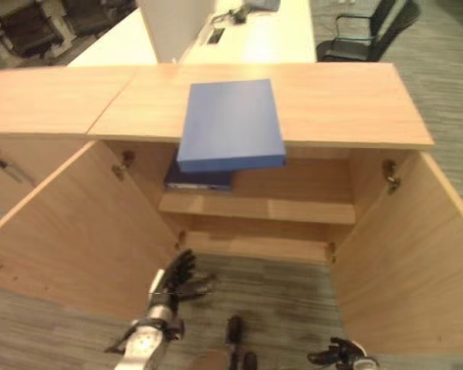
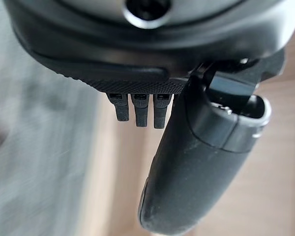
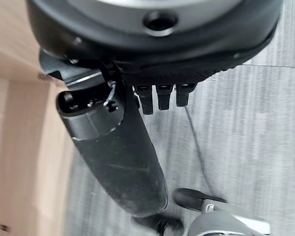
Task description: Put the empty folder in the office cabinet
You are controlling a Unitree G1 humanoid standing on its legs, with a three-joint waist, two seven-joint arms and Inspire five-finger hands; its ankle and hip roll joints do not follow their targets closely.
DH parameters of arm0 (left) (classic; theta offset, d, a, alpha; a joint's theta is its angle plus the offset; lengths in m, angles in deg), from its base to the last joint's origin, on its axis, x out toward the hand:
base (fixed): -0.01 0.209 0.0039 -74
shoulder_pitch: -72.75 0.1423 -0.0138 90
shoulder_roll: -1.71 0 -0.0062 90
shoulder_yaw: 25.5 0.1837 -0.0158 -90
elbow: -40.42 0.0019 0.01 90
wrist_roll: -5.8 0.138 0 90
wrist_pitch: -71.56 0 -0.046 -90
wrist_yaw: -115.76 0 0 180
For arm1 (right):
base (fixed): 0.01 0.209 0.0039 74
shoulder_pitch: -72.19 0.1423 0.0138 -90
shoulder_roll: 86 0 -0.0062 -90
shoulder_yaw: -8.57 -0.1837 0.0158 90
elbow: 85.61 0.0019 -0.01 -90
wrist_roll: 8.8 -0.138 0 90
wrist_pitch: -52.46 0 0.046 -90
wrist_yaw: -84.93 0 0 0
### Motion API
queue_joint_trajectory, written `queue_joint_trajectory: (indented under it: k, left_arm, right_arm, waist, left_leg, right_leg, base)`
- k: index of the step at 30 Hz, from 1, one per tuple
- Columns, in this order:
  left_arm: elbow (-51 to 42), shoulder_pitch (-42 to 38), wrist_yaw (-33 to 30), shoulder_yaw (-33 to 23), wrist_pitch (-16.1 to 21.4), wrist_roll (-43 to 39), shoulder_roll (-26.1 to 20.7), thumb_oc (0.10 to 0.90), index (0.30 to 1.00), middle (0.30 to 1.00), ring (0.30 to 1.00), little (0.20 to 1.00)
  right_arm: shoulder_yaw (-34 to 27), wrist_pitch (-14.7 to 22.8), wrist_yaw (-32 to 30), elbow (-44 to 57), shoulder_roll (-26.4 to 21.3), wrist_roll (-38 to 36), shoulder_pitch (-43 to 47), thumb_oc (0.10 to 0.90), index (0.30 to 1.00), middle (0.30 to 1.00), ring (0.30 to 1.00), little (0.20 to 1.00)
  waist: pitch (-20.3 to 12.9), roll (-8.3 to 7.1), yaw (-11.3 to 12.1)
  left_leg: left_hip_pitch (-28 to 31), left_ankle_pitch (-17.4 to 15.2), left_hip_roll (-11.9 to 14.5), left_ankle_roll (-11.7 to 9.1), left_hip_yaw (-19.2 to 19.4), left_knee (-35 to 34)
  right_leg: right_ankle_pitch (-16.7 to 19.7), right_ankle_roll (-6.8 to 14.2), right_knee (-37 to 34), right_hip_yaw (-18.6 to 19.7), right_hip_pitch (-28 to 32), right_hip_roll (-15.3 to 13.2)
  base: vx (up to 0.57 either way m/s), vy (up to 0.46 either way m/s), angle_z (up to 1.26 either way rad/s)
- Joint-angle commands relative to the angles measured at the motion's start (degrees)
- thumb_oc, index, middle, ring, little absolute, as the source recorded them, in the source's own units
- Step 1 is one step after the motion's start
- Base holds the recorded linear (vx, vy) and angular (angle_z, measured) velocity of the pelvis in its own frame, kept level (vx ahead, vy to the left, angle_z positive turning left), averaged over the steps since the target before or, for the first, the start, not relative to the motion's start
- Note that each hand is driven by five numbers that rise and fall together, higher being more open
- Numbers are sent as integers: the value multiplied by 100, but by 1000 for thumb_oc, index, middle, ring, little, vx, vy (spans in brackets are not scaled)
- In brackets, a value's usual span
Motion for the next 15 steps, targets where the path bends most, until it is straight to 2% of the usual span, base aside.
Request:
queue_joint_trajectory:
  k: [1,3,4,6,7,8,10,15]
  left_arm:
    - [-1255,-502,-906,-524,973,1127,-713,800,900,900,900,900]
    - [-1469,-720,-1939,-975,966,2548,-1053,800,900,900,900,900]
    - [-1467,-731,-1957,-970,962,2569,-1054,800,900,900,900,900]
    - [-1585,-1225,-2809,-1189,858,3364,-1298,800,900,900,900,900]
    - [-1646,-1393,-2955,-1179,844,3579,-1367,800,900,900,900,900]
    - [-1641,-1408,-2968,-1171,838,3599,-1368,800,900,900,900,900]
    - [-1916,-1853,-3165,-1124,706,4177,-1634,800,900,900,900,900]
    - [-2077,-1895,-2910,-1083,727,4160,-1610,800,900,900,900,900]
  right_arm:
    - [-69,109,-215,-294,274,-300,-1,800,900,900,900,900]
    - [6,206,-354,-480,424,-385,2,800,900,900,900,900]
    - [6,212,-357,-488,432,-387,14,800,900,900,900,900]
    - [111,252,-473,-754,519,-342,105,800,900,900,900,900]
    - [148,278,-488,-839,560,-325,158,800,900,900,900,900]
    - [143,287,-489,-853,569,-326,174,800,900,900,900,900]
    - [226,316,-486,-1149,610,-240,297,800,900,900,900,900]
    - [195,283,-389,-1390,590,-155,339,800,900,900,900,900]
  waist:
    - [41,-892,278]
    - [-55,-894,306]
    - [-47,-900,305]
    - [-170,-902,298]
    - [-203,-906,297]
    - [-192,-911,303]
    - [-337,-892,295]
    - [-430,-860,323]
  left_leg:
    - [867,-910,-342,-672,189,-421]
    - [1117,-916,-374,-674,97,-751]
    - [1104,-886,-376,-674,97,-756]
    - [1197,-944,-413,-654,106,-765]
    - [1233,-975,-421,-645,107,-765]
    - [1238,-980,-421,-643,110,-765]
    - [1350,-1076,-454,-609,89,-765]
    - [1411,-1093,-486,-551,108,-765]
  right_leg:
    - [1083,937,-2642,-258,981,-1057]
    - [1100,972,-2751,-216,1061,-1006]
    - [1126,973,-2759,-218,1052,-1009]
    - [1195,1018,-2855,-196,1105,-1007]
    - [1203,1028,-2885,-177,1137,-1010]
    - [1202,1029,-2888,-174,1142,-1010]
    - [1194,1069,-2899,-129,1194,-1027]
    - [1248,1096,-2899,-97,1206,-1066]
  base:
    - [86,27,-16]
    - [97,36,72]
    - [36,25,41]
    - [59,54,29]
    - [69,48,18]
    - [84,53,10]
    - [82,58,2]
    - [38,58,-3]
